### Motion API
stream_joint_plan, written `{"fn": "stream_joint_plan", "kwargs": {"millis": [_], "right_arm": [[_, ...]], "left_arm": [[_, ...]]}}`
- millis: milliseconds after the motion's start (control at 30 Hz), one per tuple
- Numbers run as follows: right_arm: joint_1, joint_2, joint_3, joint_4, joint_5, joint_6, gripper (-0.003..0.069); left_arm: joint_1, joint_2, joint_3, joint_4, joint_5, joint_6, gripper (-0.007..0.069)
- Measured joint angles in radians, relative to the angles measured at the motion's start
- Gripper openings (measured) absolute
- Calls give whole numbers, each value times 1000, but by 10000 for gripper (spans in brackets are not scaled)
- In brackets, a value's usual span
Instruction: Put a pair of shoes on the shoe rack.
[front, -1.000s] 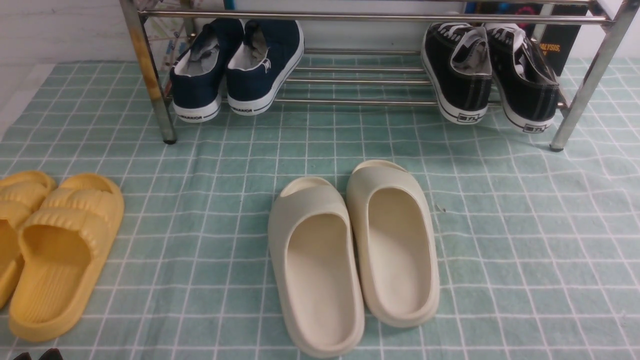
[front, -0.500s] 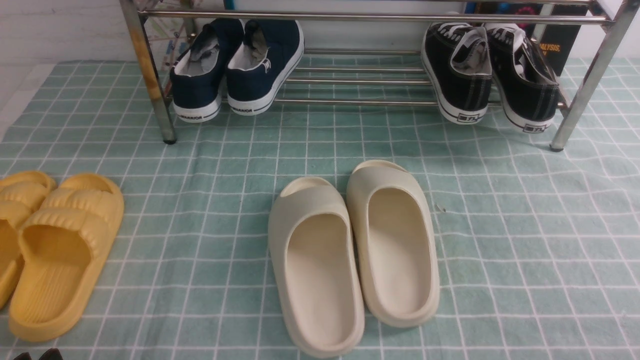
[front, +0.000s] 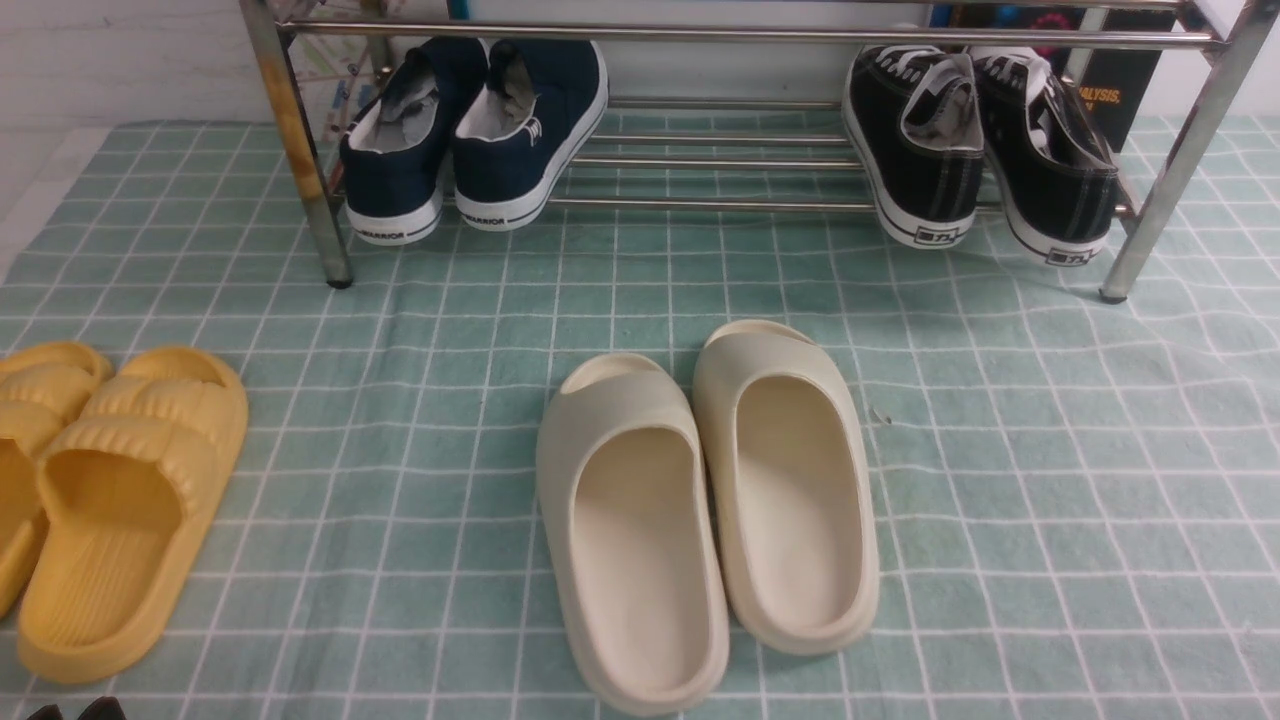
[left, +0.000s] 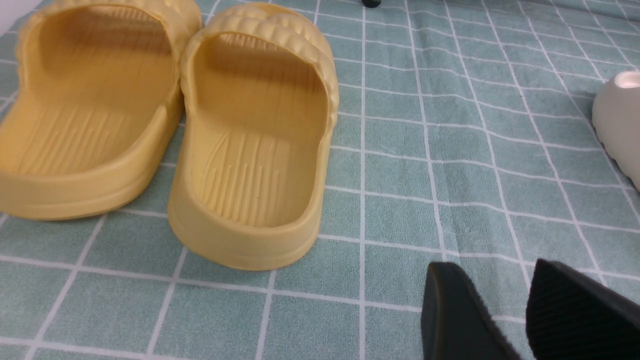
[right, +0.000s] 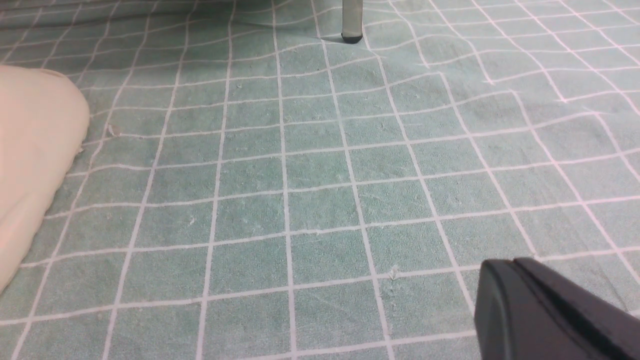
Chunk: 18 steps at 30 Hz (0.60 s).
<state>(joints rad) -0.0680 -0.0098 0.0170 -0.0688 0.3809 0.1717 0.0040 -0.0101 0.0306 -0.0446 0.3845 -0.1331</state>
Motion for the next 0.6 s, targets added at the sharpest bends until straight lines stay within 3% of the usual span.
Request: {"fn": "stream_joint_plan", "kwargs": {"millis": [600], "right_arm": [[0, 0, 0, 0, 0, 0, 22]], "left_arm": [[0, 0, 0, 0, 0, 0, 238]]}}
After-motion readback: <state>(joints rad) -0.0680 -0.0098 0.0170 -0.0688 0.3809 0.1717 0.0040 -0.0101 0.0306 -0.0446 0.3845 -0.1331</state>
